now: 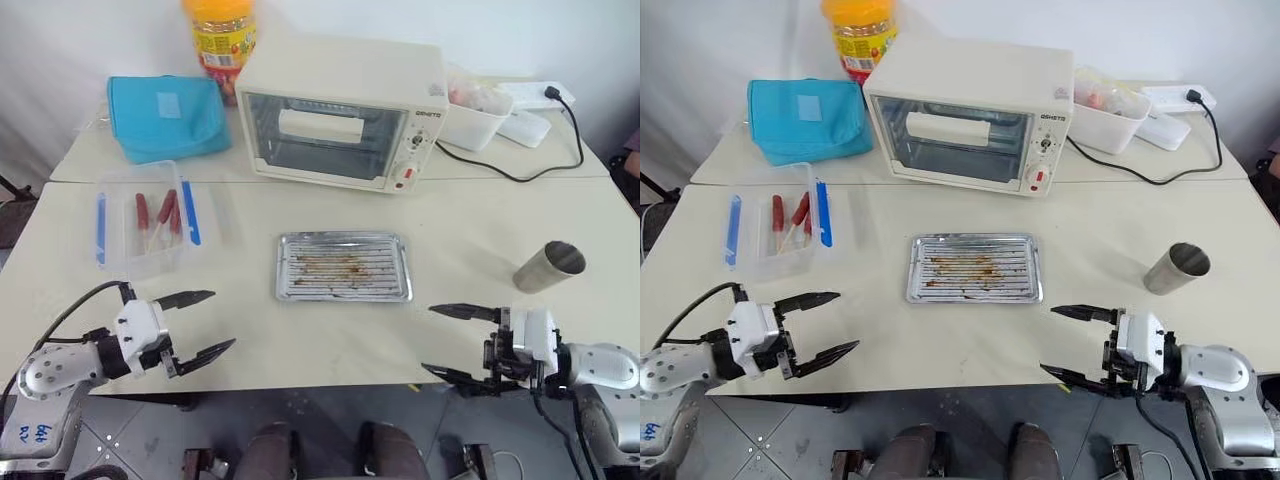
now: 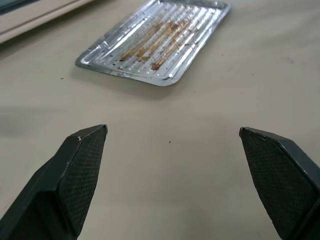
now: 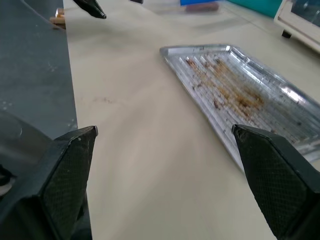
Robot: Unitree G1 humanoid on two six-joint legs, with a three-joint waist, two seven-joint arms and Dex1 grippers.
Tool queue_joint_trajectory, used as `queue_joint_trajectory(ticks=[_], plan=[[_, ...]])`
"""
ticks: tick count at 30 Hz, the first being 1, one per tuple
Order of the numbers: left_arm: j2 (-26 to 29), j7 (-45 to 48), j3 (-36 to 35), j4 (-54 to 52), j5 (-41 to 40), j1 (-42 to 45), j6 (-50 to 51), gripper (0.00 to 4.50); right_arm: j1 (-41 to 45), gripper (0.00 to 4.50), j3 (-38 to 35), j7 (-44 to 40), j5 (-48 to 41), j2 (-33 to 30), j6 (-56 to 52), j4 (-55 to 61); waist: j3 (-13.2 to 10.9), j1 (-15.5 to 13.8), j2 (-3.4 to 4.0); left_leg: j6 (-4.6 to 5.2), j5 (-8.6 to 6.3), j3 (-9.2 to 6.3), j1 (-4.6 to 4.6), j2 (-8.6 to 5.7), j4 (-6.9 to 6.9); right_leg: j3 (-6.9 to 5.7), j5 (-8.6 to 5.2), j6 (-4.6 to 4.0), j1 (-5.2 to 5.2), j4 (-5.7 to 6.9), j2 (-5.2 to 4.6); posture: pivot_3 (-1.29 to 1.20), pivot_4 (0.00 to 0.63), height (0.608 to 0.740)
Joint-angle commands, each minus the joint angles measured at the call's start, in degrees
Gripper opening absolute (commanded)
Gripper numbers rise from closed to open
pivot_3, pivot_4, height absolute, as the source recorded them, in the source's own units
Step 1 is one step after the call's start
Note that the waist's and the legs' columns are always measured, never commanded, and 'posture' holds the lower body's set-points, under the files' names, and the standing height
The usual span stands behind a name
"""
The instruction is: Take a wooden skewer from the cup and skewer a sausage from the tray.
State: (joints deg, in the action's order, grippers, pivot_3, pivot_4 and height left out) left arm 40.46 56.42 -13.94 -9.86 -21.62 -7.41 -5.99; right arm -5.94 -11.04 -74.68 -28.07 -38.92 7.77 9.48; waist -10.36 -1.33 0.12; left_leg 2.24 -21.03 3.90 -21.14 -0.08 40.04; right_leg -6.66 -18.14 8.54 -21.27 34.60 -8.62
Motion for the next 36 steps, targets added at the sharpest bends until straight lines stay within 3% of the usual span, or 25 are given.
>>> queue_joint_trajectory(ticks=[1,7,11,19,25,30,36], plan=[[-3.11,-4.68,1.16,-3.0,0.84,0.48,0.67,4.49,0.53,4.5,-0.5,2.72,-1.13,1.9,0.82,0.79,0.0,0.0,0.0,0.0,0.0,-0.02,0.01,0.01,0.0,-0.01,0.0,0.0,0.0,0.01,0.0,0.0,0.15,0.74],[-10.45,-16.63,-1.01,-9.9,-3.85,-2.05,11.59,4.49,0.8,4.5,-3.91,16.92,-2.49,9.92,-1.6,1.15,0.0,0.04,0.0,0.0,0.0,-0.09,0.01,0.03,0.01,0.01,0.0,0.0,-0.03,0.15,-0.01,0.0,0.15,0.74],[-19.71,-29.16,-3.77,-13.62,-3.06,-4.22,12.14,4.49,1.89,4.5,-6.58,30.35,-1.46,18.33,-0.6,1.39,0.0,0.04,0.0,0.0,0.0,-0.11,0.01,0.02,0.01,0.04,0.0,0.0,-0.03,0.16,-0.02,0.0,0.15,0.74],[-32.06,-45.23,-3.82,-15.94,1.96,-3.49,10.77,4.49,0.86,4.5,-4.3,39.77,3.24,27.28,3.79,1.95,0.04,0.01,0.0,-0.01,0.0,-0.09,0.0,-0.06,0.01,0.14,0.0,0.0,-0.03,0.15,-0.02,0.0,0.15,0.74],[-33.7,-48.11,0.01,-15.05,5.78,-2.11,11.28,4.49,-2.01,4.5,-1.07,43.41,7.99,30.2,6.13,1.75,0.06,0.01,0.03,-0.01,0.0,-0.05,-0.01,-0.04,0.0,0.18,0.0,0.0,-0.12,0.24,0.01,0.0,0.15,0.74],[-34.44,-51.83,-1.86,-12.09,7.42,-1.8,10.69,4.49,-1.53,4.5,-2.76,55.16,11.63,31.55,-1.11,1.32,0.09,0.15,0.05,-0.01,0.0,-0.01,-0.01,-0.02,0.0,0.22,0.0,0.0,-0.15,0.24,0.01,0.0,0.15,0.74],[-33.68,-54.02,-3.12,-13.05,7.93,-1.89,13.2,4.49,1.76,4.5,-2.77,55.52,12.29,28.7,-1.72,-0.37,0.09,0.14,0.05,-0.01,0.0,0.01,-0.03,-0.03,0.0,0.26,-0.01,-0.01,-0.19,0.24,0.02,0.0,0.15,0.74]])
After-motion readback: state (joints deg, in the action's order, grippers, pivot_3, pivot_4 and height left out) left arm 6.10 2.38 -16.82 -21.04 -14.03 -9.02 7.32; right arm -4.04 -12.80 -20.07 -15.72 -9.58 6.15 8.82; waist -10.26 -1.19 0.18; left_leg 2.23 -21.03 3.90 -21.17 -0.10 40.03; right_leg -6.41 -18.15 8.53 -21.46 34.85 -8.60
